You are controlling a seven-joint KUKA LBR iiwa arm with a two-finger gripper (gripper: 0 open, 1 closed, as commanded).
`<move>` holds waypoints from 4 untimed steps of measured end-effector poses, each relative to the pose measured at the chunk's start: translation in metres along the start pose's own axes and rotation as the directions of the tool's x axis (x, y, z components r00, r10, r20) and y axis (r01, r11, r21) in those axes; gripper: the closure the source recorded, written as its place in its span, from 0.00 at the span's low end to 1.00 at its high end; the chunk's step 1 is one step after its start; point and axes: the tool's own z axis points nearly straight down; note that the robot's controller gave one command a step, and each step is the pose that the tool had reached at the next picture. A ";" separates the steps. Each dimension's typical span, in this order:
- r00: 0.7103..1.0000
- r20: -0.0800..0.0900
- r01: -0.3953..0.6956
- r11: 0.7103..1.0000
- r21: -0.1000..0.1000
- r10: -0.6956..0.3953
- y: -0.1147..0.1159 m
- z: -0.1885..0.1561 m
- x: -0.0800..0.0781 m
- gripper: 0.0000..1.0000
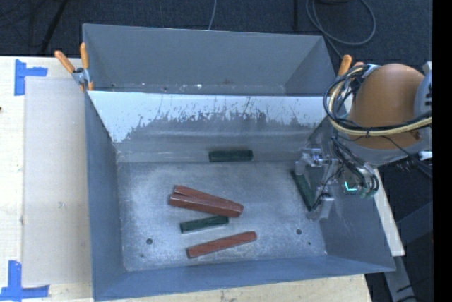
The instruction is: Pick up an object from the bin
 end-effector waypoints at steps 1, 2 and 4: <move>0.992 0.013 -0.129 0.992 -0.004 0.129 0.082 -0.026 -0.030 0.00; 0.996 -0.001 -0.088 0.996 -0.001 0.088 0.144 0.026 0.028 0.00; 0.975 0.012 0.222 0.975 0.003 -0.222 0.246 0.077 -0.033 0.00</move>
Offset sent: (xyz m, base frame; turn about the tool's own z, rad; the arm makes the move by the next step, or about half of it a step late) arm 0.0292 0.0770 0.0253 0.1347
